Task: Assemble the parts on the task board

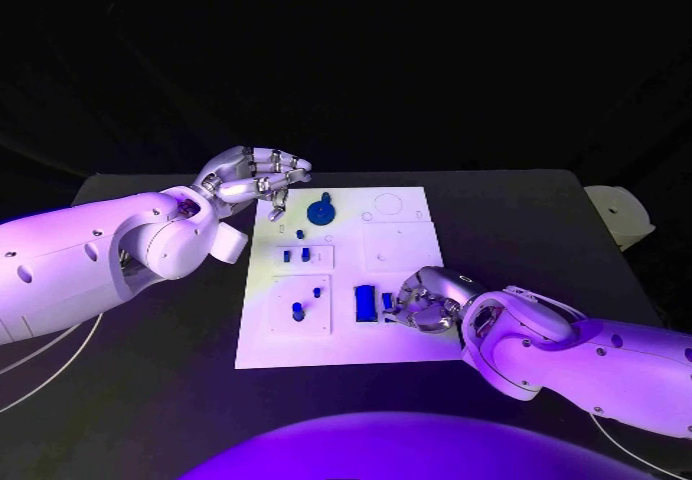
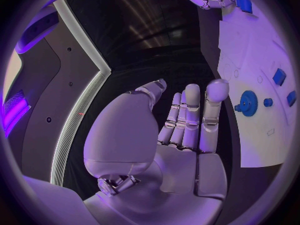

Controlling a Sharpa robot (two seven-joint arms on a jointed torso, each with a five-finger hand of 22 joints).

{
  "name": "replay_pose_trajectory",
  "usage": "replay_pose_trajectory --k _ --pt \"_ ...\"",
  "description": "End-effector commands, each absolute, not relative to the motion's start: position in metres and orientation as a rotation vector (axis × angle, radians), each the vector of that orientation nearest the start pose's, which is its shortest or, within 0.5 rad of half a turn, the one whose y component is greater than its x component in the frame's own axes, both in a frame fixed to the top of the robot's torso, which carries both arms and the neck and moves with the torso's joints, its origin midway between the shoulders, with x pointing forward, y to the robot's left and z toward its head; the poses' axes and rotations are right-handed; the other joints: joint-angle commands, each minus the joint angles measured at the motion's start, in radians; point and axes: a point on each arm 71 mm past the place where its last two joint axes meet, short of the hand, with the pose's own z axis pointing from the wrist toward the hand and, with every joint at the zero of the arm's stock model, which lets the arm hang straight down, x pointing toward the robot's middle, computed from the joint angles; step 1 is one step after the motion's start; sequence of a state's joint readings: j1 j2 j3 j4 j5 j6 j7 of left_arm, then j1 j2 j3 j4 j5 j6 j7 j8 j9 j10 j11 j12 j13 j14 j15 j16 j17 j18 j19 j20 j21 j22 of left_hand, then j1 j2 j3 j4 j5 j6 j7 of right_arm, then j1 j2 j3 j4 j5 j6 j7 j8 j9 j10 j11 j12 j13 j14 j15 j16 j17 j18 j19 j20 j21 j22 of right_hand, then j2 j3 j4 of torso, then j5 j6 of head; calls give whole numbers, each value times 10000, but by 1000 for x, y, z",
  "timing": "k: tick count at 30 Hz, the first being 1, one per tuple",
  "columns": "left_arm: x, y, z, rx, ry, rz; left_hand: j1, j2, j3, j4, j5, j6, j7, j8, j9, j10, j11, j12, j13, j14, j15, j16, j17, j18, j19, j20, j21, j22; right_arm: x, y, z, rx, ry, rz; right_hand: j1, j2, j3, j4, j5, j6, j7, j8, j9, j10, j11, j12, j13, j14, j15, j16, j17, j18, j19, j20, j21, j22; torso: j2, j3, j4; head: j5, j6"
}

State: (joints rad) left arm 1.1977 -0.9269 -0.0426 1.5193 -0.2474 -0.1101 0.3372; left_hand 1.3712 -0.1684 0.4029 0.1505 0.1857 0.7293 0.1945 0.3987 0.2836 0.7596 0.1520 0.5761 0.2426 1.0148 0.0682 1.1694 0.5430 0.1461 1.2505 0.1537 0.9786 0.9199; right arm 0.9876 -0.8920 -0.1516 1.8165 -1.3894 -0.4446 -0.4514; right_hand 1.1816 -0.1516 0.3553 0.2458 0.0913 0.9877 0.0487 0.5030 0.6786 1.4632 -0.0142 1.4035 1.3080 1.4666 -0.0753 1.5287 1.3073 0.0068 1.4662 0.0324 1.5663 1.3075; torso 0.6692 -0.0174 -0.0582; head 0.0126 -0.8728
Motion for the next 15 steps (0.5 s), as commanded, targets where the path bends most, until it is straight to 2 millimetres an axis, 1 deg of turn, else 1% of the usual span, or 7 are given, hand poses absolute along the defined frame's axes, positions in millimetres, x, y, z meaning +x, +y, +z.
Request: replay_pose_trajectory --k 1,3,7,11,13,14,15 --pt "481 235 -179 -8328 16191 -15639 19 76 11 77 45 -67 236 39 13 -91 -1 64 -19 -52 31 -34 -16 28 -24 3 -41 -16 360 -165 -290 1146 20426 6033 154 -30 -12 -48 -71 -72 23 -36 27 265 -65 -10 1745 854 -82 -23 1738 -68 1045 -81 45 2633 -5 -7 -10 7 2" --pt "481 235 -179 -8327 16191 -15636 19 76 11 77 45 -67 236 39 13 -91 -1 64 -19 -52 31 -34 -16 28 -24 3 -41 -16 360 -165 -290 1147 20420 6059 154 -30 -12 -48 -71 -72 23 -36 27 265 -65 -10 1745 854 -82 -23 1738 -68 1045 -81 45 2633 -4 -6 -19 0 2" --pt "480 235 -179 -8317 16191 -15649 19 76 11 77 45 -67 236 39 13 -91 -1 64 -19 -52 31 -34 -16 28 -24 3 -41 -16 360 -166 -288 1287 20200 6171 160 -25 -13 -46 -81 -70 24 -37 24 259 -64 -22 1739 852 -81 -28 1728 -68 1045 -80 45 2633 -9 -9 -14 -17 2" --pt "481 236 -179 -8319 16165 -15634 19 76 11 77 45 -67 236 39 13 -91 -1 64 -19 -52 31 -34 -16 28 -24 3 -41 -16 361 -170 -281 1893 19552 7018 41 -1 -102 111 -61 -141 75 -91 -16 174 -26 -189 1655 837 -56 -64 1661 -68 1045 -68 45 2633 -26 -17 -13 -15 2" --pt "481 237 -179 -8326 16123 -15622 23 76 11 78 45 -70 236 45 13 -93 -1 68 -21 -53 31 -34 -16 31 -31 3 -55 -30 364 -172 -274 2272 19059 7919 45 -18 -185 190 123 -265 136 -165 -56 1 28 -501 1499 777 -13 -196 1419 -68 1045 -36 45 2633 -36 -22 -12 -27 2" --pt "482 237 -179 -8336 16095 -15614 22 75 10 80 44 -71 236 46 13 -93 -1 70 -21 -54 31 -35 -16 34 -39 3 -69 -45 366 -173 -270 2509 18835 8434 90 -29 -225 215 230 -421 201 -262 -102 -104 79 -672 1416 753 25 -247 1337 -68 1045 -9 45 2633 -55 -28 -18 -22 2" --pt "482 238 -179 -8352 16067 -15606 22 75 10 80 44 -71 236 46 13 -93 -1 70 -21 -54 31 -35 -16 34 -39 3 -69 -45 369 -174 -267 2742 18660 8846 152 -15 -266 247 269 -565 279 -367 -154 -247 146 -900 1304 711 86 -340 1186 -6 952 37 -236 2546 -68 -31 -23 -17 2"
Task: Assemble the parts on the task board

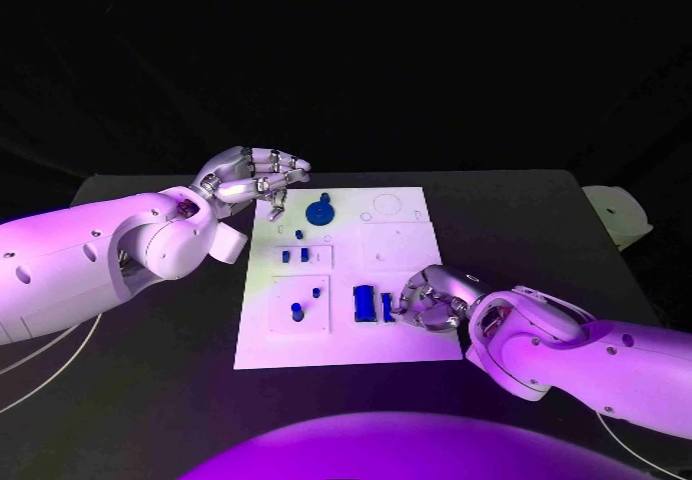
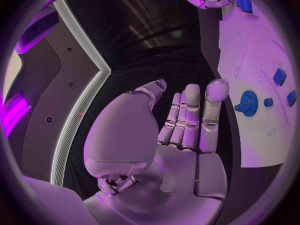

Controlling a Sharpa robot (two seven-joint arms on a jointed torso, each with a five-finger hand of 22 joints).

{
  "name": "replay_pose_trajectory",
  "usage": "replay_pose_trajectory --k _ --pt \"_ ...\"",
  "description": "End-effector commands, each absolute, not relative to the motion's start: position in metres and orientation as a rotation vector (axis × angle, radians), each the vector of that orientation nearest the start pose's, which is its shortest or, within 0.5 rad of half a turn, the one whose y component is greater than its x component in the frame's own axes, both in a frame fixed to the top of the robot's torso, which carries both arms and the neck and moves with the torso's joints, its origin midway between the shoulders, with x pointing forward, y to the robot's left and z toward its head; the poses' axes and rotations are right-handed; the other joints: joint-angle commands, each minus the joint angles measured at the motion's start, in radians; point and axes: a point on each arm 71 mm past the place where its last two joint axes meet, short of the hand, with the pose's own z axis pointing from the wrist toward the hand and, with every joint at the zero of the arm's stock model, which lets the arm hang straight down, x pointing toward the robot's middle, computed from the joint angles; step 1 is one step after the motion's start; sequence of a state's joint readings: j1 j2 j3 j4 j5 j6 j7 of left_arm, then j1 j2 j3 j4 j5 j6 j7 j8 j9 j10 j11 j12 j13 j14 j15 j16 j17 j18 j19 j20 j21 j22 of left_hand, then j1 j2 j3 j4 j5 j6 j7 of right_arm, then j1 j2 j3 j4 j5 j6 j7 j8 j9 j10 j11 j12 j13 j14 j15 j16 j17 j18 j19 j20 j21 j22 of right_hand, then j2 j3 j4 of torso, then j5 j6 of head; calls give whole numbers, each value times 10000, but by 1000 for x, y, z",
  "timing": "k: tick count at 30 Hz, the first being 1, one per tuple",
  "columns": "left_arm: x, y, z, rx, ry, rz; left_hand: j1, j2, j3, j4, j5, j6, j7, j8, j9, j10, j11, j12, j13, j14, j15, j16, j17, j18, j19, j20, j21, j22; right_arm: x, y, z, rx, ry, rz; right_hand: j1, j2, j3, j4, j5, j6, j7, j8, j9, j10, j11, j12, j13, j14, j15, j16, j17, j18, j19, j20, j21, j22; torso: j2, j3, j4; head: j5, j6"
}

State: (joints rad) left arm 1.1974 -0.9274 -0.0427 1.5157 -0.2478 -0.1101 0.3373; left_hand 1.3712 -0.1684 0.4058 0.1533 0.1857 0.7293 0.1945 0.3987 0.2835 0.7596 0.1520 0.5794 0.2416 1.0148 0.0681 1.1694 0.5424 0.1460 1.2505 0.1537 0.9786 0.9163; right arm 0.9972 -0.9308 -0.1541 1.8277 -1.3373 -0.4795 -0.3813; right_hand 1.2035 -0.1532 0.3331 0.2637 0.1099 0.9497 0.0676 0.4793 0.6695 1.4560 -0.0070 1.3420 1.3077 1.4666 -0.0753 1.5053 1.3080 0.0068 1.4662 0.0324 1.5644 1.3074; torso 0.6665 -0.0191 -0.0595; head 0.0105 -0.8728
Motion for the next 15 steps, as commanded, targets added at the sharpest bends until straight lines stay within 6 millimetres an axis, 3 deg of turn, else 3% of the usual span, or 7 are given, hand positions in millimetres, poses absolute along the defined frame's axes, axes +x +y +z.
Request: replay_pose_trajectory --k 1,6,9,10,11,12,15 --pt "483 238 -180 -8376 16035 -15602 20 74 -20 53 44 -71 236 48 14 -93 -1 38 -11 -55 31 -36 -10 37 -45 3 -79 -21 371 -175 -264 2983 18485 9236 97 33 -68 65 171 -383 193 -259 -122 -664 177 -1103 892 550 162 -442 639 183 642 109 -1119 2268 -41 -15 -12 2 2" --pt "485 241 -182 -8608 15820 -15640 -20 54 -52 91 34 -70 228 73 16 -81 -3 62 -14 -90 35 -56 -17 57 -112 7 -186 -128 391 -185 -254 4228 17749 10689 527 68 -171 29 326 -721 378 -450 -193 -1497 351 -2368 192 344 314 -935 21 462 132 268 -2584 1777 -175 -85 -51 -18 115" --pt "489 244 -184 -8931 15519 -15675 -17 36 -95 156 33 -94 206 147 11 -61 -9 131 -38 -410 43 -284 -105 232 -700 21 -1073 -981 411 -197 -252 5587 17370 11304 1055 152 -146 -18 319 -1189 635 -649 -235 -3580 577 -5553 -1722 -672 538 -2834 -2223 1061 -1176 476 -6196 405 -295 -146 -59 -22 247" --pt "491 246 -185 -9071 15371 -15670 3 40 -102 201 34 -63 162 217 11 12 -27 183 -60 -715 38 -553 -226 392 -1312 31 -2002 -1829 418 -201 -253 6121 17242 11455 1161 153 -118 -37 331 -1283 686 -692 -248 -4215 627 -6483 -2294 -1018 577 -3421 -2858 1223 -1597 524 -7309 -44 -344 -169 -57 -26 322" --pt "493 248 -188 -9337 15129 -15658 41 32 -98 259 31 -28 142 300 1 107 -57 129 -161 -973 41 -926 -417 392 -1540 35 -2433 -2099 429 -208 -254 6891 17051 11618 1402 155 -42 -30 297 -1523 844 -850 -356 -4556 782 -7013 -2885 -2011 728 -5208 -4594 1630 -2682 671 -10288 -1411 -418 -206 -53 -34 435" --pt "495 249 -189 -9516 14979 -15650 68 30 -87 304 31 2 128 356 -11 205 -62 47 -259 -1124 49 -1232 -571 391 -1670 42 -2769 -2321 435 -212 -255 7329 16940 11696 1593 145 66 -46 284 -1621 918 -906 -429 -4828 874 -7438 -3359 -2678 817 -6401 -5545 1734 -3127 771 -11502 -2126 -472 -238 -48 -36 522" --pt "502 255 -195 -10113 14418 -15574 148 2 -39 389 24 66 116 448 -58 526 -46 -301 -571 -1467 68 -2211 -1030 385 -2007 92 -3706 -2950 456 -224 -258 8578 16489 11892 1815 139 319 2 71 -1812 1022 -1049 -616 -5244 1017 -8316 -4365 -3292 997 -7450 -5890 1738 -3478 924 -12413 -2945 -630 -315 -37 -30 751"
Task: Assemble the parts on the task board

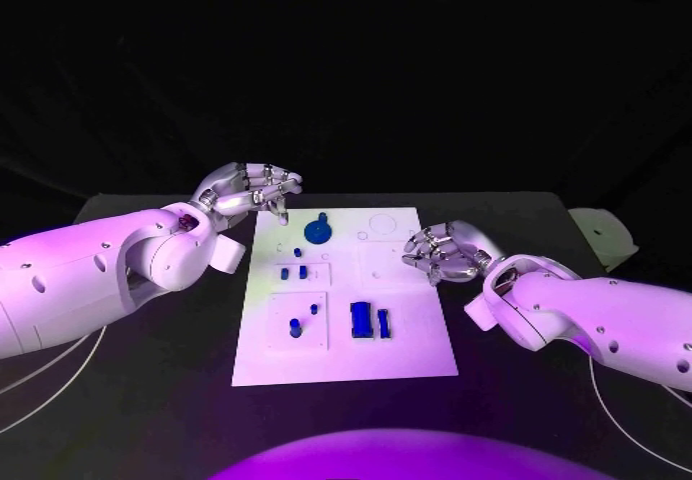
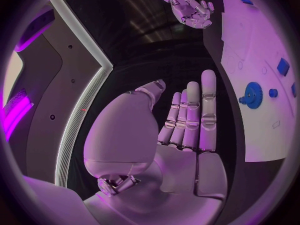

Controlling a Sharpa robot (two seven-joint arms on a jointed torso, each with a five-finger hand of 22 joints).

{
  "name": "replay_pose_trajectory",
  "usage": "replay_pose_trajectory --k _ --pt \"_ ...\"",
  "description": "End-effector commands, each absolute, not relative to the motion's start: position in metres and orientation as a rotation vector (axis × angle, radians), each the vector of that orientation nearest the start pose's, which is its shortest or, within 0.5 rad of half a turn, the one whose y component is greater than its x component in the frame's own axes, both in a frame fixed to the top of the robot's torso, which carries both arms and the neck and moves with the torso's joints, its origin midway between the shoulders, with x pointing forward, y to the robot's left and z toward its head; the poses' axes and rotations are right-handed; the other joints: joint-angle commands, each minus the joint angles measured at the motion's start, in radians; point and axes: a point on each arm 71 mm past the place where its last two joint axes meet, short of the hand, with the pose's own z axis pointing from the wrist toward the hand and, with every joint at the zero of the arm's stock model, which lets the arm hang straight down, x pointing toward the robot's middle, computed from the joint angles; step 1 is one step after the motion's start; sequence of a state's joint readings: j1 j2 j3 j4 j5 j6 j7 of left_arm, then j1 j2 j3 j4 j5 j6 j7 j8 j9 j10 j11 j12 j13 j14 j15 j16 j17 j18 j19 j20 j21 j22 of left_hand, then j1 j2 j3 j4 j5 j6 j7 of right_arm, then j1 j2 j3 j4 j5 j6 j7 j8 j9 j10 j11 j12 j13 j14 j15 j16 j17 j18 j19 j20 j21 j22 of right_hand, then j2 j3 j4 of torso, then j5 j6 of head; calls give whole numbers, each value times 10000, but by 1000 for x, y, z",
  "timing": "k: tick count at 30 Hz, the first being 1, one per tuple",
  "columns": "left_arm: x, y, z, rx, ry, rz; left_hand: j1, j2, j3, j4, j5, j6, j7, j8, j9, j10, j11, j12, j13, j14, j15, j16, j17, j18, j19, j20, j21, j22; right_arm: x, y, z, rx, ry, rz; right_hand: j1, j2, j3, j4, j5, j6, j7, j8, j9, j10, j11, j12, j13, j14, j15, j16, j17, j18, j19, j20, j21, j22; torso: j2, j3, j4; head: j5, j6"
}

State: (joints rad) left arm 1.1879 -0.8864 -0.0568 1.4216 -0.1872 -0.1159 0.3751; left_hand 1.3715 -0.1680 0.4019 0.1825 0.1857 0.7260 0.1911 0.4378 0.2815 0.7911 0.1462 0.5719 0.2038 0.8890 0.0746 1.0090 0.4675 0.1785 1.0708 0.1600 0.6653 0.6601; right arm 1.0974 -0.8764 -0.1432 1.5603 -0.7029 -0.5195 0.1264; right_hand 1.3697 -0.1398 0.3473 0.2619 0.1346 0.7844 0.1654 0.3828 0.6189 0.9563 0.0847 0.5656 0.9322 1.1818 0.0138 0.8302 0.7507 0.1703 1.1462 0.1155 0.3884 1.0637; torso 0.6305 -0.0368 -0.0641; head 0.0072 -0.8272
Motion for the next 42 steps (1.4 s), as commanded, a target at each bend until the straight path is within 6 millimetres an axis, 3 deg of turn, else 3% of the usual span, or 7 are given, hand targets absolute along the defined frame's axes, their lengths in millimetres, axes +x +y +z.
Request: replay_pose_trajectory --k 1,17,18,26,27,28,42 --pt "504 256 -196 -10262 14256 -15541 156 -20 12 123 23 93 135 58 -60 300 16 -373 -301 -357 69 -984 -445 68 -361 42 -897 -601 462 -227 -259 8814 16357 11927 297 -32 435 44 -365 -242 87 -234 -283 -356 229 -1263 -1464 -1003 256 -1504 -601 89 -690 242 -1313 -1088 -314 -162 14 12 358" --pt "525 271 -227 -11309 12872 -14616 445 144 -738 348 -72 220 -85 -962 -893 1099 362 -4298 -1410 -1349 1036 -7501 -2599 -22 -2179 1286 -6048 -5318 522 -242 -263 10439 15016 12494 29 34 671 -435 -363 354 276 -1949 -2076 613 849 -4733 -8045 -1910 1215 -6558 -3858 144 -2219 1336 -3265 -7344 -759 -74 95 329 1291" --pt "524 270 -228 -11149 13528 -14553 -3866 1680 -4019 -1825 -1857 -7260 -1911 -4378 -2815 -7911 -1462 -5719 -2038 -8890 -746 -10090 -4675 -1785 -10708 -1600 -6653 -6601 521 -245 -265 10149 15203 11509 -4043 1398 -3473 -2619 -1346 -7844 -1654 -3828 -6189 -2479 -847 -5656 -9322 -11818 -138 -8302 -7507 -1703 -11462 -1155 -3884 -10637 -659 -121 51 267 1182" --pt "518 259 -229 -11275 13347 -14293 -6251 1680 -4019 -1825 -1857 -7260 -1911 -4378 -2815 -7911 -1462 -5719 -2038 -8890 -746 -10090 -4675 -1785 -10708 -1600 -6653 -6601 511 -234 -259 10511 14576 11774 -6460 1398 -3473 -2619 -1346 -7844 -1654 -3828 -6189 -9563 -847 -5656 -9322 -11818 -138 -8302 -7507 -1703 -11462 -1155 -3884 -10637 -727 42 247 155 1545" --pt "517 257 -229 -11306 13303 -14228 -6546 1680 -4019 -1825 -1857 -7260 -1911 -4378 -2815 -7911 -1462 -5719 -2038 -8890 -746 -10090 -4675 -1785 -10708 -1600 -6653 -6601 509 -232 -257 10601 14425 11831 -13697 1398 -3473 -2619 -1346 -7844 -1654 -3828 -6189 -9563 -847 -5656 -9322 -11818 -138 -8302 -7507 -1703 -11462 -1155 -3884 -10637 -743 82 296 127 1635" --pt "515 254 -229 -11339 13255 -14157 -13715 1680 -4019 -1825 -1857 -7260 -1911 -4378 -2815 -7911 -1462 -5719 -2038 -8890 -746 -10090 -4675 -1785 -10708 -1600 -6653 -6601 506 -229 -256 10699 14263 11888 -13697 1398 -3473 -2619 -1346 -7844 -1654 -3828 -6189 -9563 -847 -5656 -9322 -11818 -138 -8302 -7507 -1703 -11462 -1155 -3884 -10637 -762 126 349 96 1732" --pt "473 202 -226 -11967 12356 -12638 -13715 1680 -4019 -1825 -1857 -7260 -1911 -4378 -2815 -7911 -1462 -5719 -2038 -8890 -746 -10090 -4675 -1785 -10708 -1600 -6653 -6601 463 -193 -225 12049 12232 12288 -13697 1398 -3473 -2619 -1346 -7844 -1654 -3828 -6189 -9563 -847 -5656 -9322 -11818 -138 -8302 -7507 -1703 -11462 -1155 -3884 -10637 -863 368 641 -72 2272"
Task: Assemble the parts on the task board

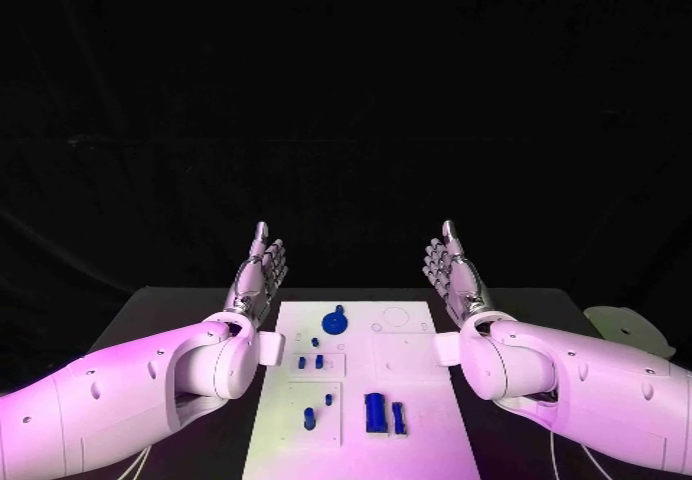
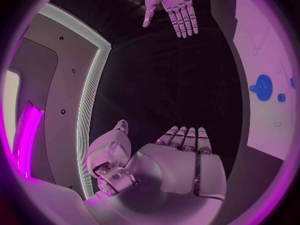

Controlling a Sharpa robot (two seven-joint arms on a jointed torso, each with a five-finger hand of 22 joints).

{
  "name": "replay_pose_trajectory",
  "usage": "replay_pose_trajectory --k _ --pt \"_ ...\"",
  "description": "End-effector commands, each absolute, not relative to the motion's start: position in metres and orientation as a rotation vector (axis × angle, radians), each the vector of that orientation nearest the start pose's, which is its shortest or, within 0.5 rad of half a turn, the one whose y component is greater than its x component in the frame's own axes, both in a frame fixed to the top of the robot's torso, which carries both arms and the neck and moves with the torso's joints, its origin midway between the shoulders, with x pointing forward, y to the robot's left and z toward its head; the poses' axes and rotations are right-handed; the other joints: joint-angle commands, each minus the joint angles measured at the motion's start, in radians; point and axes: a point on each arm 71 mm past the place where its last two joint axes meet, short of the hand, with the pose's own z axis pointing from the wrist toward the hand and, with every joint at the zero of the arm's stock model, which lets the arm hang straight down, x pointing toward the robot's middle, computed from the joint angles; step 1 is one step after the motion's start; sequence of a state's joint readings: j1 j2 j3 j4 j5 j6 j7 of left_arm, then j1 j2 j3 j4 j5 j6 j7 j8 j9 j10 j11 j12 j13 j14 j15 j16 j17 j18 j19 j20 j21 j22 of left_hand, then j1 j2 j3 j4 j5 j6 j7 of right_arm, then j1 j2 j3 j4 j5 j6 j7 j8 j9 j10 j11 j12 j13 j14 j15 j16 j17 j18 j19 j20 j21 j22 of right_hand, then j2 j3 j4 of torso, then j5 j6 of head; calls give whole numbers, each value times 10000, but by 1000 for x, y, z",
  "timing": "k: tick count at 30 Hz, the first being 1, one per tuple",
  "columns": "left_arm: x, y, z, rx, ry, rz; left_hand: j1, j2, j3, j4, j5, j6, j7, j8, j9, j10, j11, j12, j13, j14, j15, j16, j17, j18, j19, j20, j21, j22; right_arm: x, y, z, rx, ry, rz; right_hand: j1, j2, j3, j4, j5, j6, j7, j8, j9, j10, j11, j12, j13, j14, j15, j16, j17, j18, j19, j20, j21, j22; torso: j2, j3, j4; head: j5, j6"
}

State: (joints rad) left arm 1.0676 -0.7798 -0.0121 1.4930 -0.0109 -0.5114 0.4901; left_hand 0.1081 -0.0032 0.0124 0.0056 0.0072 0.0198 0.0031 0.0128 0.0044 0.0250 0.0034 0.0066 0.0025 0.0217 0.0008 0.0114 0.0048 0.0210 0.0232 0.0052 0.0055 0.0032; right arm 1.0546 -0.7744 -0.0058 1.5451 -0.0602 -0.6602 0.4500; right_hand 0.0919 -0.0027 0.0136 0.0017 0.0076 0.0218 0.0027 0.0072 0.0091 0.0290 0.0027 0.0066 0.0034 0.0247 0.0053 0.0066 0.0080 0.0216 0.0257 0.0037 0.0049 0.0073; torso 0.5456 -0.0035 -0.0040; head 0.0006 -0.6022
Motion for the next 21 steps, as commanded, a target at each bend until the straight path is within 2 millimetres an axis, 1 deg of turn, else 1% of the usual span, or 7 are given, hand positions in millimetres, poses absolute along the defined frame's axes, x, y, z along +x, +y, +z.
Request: replay_pose_trajectory --k 1,8,21 --pt "470 200 -226 -11992 12320 -12568 -1081 32 -124 -56 -72 -198 -31 -128 -44 -250 -34 -66 -25 -217 -8 -114 -48 -210 -232 -52 -55 -32 462 -193 -225 12071 12202 12289 -919 27 -136 -17 -76 -218 -27 -72 -91 -290 -27 -66 -34 -247 -53 -66 -80 -216 -257 -37 -49 -73 -14 35 40 -6 22" --pt "462 193 -224 -12086 12182 -12297 -1081 32 -124 -56 -72 -198 -31 -128 -44 -250 -34 -66 -25 -217 -8 -114 -48 -210 -232 -52 -55 -32 462 -192 -224 12089 12178 12289 -919 27 -136 -17 -76 -218 -27 -72 -91 -290 -27 -66 -34 -247 -53 -66 -80 -216 -257 -37 -49 -73 -14 35 40 -6 22" --pt "462 192 -224 -12089 12178 -12289 -1081 32 -124 -56 -72 -198 -31 -128 -44 -250 -34 -66 -25 -217 -8 -114 -48 -210 -232 -52 -55 -32 462 -192 -224 12089 12178 12289 -919 27 -136 -17 -76 -218 -27 -72 -91 -290 -27 -66 -34 -247 -53 -66 -80 -216 -257 -37 -49 -73 -14 35 40 -6 22"
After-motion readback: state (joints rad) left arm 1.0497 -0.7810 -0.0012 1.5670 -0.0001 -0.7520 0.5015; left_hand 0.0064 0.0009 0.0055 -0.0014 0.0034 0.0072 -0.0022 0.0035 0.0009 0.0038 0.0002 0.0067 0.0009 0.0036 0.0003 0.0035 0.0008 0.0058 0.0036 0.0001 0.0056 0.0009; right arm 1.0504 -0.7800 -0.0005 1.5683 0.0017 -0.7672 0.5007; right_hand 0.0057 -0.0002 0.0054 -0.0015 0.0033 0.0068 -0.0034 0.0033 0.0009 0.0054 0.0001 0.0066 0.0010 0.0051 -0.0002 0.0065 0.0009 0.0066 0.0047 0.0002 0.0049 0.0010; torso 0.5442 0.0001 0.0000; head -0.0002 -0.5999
